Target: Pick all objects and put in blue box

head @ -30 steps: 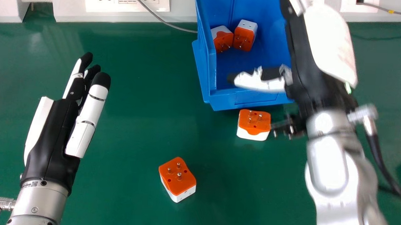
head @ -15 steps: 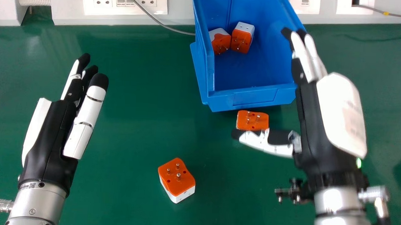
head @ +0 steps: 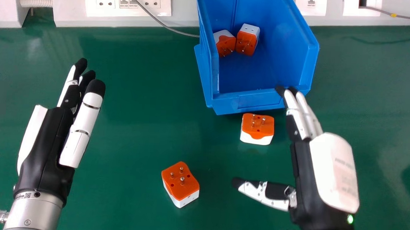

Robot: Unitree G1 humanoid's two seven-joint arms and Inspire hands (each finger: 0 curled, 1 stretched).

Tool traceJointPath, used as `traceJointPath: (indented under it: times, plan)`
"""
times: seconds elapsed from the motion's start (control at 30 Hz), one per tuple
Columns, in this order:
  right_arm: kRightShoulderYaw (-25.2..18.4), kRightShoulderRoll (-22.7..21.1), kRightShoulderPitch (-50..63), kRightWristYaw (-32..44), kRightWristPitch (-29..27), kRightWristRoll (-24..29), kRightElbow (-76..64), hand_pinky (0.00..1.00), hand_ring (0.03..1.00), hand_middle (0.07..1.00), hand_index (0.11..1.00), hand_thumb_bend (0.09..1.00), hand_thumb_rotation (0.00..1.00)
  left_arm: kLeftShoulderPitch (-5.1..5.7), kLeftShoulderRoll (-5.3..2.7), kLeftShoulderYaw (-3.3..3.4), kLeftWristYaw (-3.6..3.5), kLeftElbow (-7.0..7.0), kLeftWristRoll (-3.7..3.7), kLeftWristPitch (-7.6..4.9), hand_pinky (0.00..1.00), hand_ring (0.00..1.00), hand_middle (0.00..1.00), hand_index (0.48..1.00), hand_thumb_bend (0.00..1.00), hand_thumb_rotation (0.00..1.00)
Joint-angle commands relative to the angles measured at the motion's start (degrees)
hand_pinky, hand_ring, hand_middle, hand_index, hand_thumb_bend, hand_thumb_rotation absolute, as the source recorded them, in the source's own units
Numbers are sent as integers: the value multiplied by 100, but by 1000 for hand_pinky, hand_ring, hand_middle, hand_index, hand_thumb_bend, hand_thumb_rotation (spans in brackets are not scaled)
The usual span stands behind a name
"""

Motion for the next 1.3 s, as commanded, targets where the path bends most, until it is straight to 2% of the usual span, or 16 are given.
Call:
traceJointPath:
  times: [0.0, 0.1, 0.33, 0.67, 0.83, 1.03, 1.27]
  plan:
    - [34, 118, 20, -154, -121, -14, 87, 715, 896, 928, 899, 652, 164, 14, 59, 55, -34, -65, -36, -152, 892, 963, 975, 992, 537, 1000]
    - [53, 230, -33, 32, 41, 55, 265, 730, 898, 930, 906, 643, 172, 17, 61, 72, -51, -48, -78, -163, 897, 966, 977, 994, 531, 1000]
    - [-83, 693, -639, 475, 612, 344, 926, 745, 895, 931, 924, 613, 197, 9, 51, 98, -85, -10, -86, -185, 905, 968, 978, 996, 529, 1000]
    - [-486, 1429, -1819, 206, 1566, 718, 2117, 643, 825, 921, 929, 588, 194, -11, 57, 136, -103, 62, -106, -246, 906, 968, 977, 995, 542, 1000]
    - [-613, 1554, -2242, -136, 1672, 1014, 2575, 679, 836, 917, 925, 590, 195, -16, 65, 172, -126, 124, -153, -285, 906, 968, 977, 995, 542, 1000]
    - [-626, 1521, -2462, -461, 1714, 1129, 2892, 714, 869, 935, 932, 590, 198, -44, 92, 178, -125, 141, -127, -281, 909, 969, 977, 994, 543, 1000]
    - [-661, 1513, -2872, -709, 1917, 1228, 3349, 789, 937, 978, 975, 588, 205, -76, 100, 193, -148, 176, -158, -277, 915, 970, 976, 998, 558, 1000]
